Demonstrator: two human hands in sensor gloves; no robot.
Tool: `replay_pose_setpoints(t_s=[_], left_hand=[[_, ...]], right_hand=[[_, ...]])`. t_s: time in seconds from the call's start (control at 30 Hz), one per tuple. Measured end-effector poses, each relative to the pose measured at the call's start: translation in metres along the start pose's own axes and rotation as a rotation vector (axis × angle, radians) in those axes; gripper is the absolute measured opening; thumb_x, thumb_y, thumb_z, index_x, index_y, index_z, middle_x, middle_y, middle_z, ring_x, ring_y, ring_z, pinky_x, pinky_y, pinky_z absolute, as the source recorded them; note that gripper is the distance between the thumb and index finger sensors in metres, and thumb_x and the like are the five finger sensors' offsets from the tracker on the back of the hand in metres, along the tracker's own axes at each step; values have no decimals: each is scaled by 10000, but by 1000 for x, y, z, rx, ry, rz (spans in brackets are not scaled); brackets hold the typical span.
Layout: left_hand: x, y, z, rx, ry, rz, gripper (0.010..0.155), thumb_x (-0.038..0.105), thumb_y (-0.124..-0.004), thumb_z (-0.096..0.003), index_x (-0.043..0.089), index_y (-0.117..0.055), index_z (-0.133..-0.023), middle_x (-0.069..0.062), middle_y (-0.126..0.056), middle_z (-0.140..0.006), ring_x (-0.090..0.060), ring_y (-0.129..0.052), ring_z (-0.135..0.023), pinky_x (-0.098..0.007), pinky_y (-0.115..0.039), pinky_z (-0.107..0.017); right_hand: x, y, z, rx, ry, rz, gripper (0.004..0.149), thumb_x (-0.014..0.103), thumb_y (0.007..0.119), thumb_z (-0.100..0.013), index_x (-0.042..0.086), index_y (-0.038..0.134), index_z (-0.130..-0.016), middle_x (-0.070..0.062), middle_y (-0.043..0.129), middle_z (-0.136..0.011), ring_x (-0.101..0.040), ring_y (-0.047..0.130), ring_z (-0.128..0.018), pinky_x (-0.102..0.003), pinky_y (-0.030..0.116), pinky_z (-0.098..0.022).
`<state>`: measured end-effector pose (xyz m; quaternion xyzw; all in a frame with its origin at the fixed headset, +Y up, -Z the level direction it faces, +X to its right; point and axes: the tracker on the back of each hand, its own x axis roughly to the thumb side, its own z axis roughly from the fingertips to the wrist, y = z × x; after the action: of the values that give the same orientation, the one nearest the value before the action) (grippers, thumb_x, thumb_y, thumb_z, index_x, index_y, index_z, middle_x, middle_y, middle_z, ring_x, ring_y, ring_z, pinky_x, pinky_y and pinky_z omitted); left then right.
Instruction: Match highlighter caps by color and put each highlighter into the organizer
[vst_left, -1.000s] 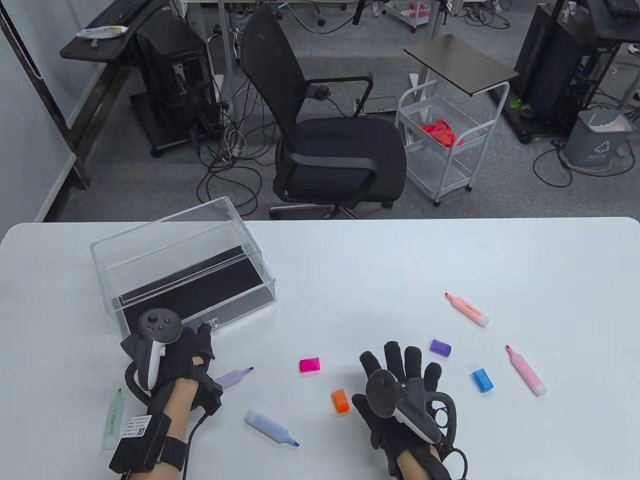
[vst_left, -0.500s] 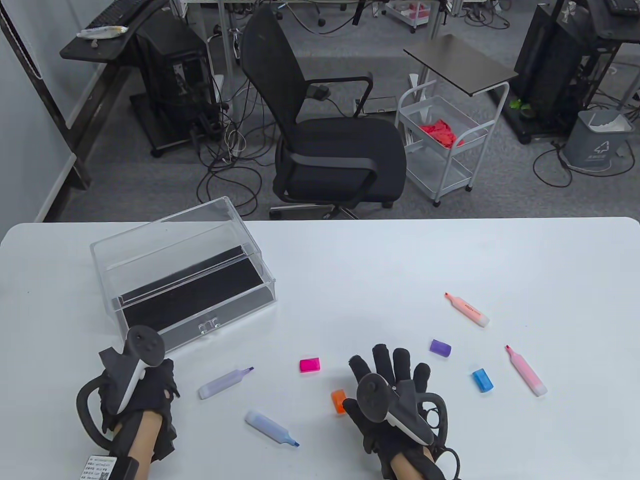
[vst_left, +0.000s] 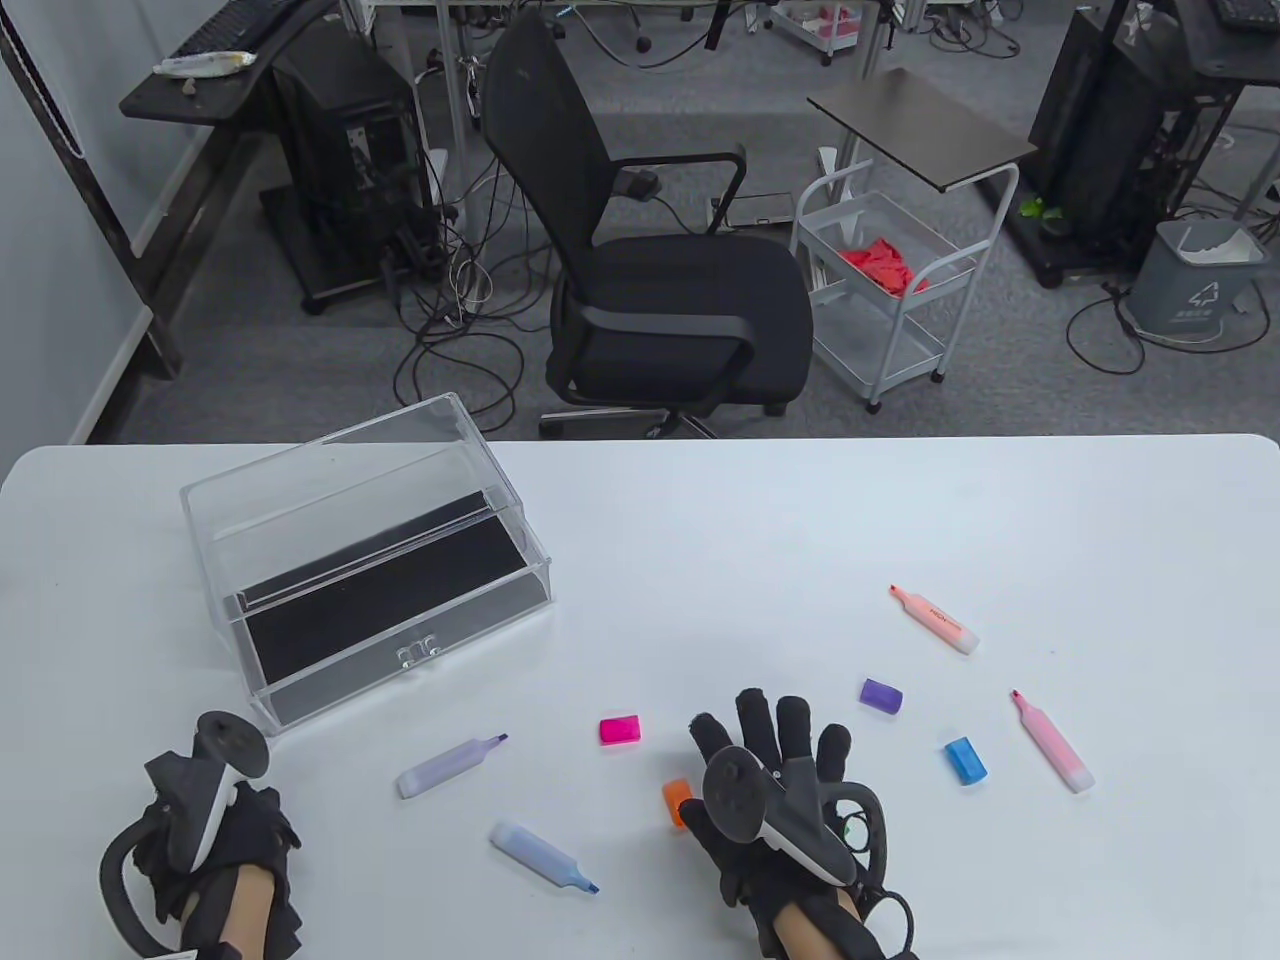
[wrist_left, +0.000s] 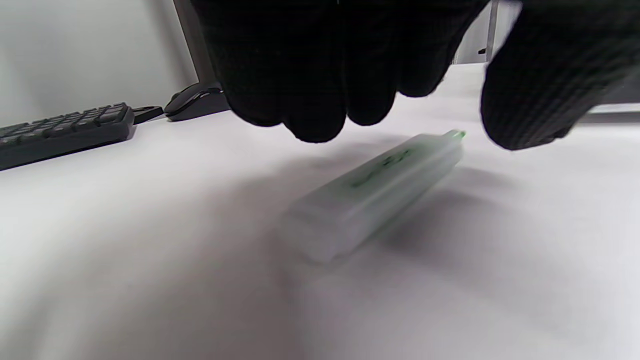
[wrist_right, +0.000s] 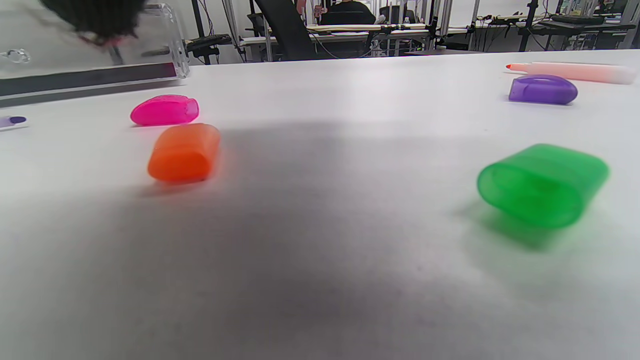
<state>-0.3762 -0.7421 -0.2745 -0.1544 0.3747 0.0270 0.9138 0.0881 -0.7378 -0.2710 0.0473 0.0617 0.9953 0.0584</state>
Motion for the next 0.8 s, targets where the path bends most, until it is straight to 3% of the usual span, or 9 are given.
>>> replay_pose_setpoints(t_s=[0.3, 0.63, 0.8], left_hand=[[-10, -11, -7, -109, 56, -14, 816, 598, -816, -479, 209, -470, -1107, -37, -601, -1072, -357, -855, -915, -451, -795, -665], [-7, -15, -7, -110, 65, 11, 696, 516, -810, -492, 161, -595, -1051, -66, -724, -963, -311, -926, -780, -393, -868, -585], [-1, -19, -8, -126, 34, -67, 682, 513, -757, -499, 153, -545, -1038, -57, -688, -959, -305, -902, -782, -392, -853, -597]], right_hand=[[0, -1, 1, 8, 7, 2, 759, 574, 707, -407, 402, 323, -1038, -59, 111, -1145, -416, 58, -1022, -738, 86, -646], [0, -2, 1, 7, 4, 4, 758, 574, 708, -406, 399, 328, -1039, -60, 114, -1145, -418, 60, -1022, -739, 85, -645], [0, -2, 1, 10, 3, 5, 758, 574, 707, -407, 394, 331, -1041, -60, 114, -1145, -418, 65, -1023, -739, 87, -645]])
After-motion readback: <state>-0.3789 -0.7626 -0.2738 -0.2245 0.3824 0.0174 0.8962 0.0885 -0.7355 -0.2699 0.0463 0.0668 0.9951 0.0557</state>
